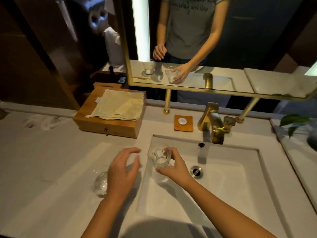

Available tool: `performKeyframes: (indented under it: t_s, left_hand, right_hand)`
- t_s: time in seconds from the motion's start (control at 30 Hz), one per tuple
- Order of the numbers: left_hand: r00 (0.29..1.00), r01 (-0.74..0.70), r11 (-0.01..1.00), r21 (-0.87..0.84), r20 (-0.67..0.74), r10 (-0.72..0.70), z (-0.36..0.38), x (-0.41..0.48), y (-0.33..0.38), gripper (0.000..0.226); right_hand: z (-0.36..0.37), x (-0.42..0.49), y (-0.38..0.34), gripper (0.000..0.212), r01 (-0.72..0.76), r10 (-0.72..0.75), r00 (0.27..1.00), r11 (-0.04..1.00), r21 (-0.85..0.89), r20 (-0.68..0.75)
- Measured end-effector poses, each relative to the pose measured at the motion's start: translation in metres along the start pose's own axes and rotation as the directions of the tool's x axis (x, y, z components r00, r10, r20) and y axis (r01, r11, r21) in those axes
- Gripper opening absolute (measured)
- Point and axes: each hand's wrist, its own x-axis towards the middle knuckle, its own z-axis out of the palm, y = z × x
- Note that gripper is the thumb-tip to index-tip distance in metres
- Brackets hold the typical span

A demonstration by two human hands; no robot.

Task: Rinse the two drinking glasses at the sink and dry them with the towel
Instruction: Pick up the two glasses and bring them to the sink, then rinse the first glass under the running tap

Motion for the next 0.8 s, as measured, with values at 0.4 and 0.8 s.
performKeyframes:
  t_s: [0.4,0.8]
  left_hand:
    - [0.687,-0.2,0.963,0.179,0.727,0.007,0.152,-0.006,0.046,0.024]
    - [0.629,0.58,0.797,-0.17,0.715,-0.306,0.204,-0.005,0.067,0.023]
  right_hand:
    - [-0.099,-0.04,0.044,0.059,-0.078,0.078,0.995,0.997,0.01,-0.065]
    - [-0.26,0.058,0.013,0.031,-0.152,0.137,0.921,0.988,-0.014,-0.364]
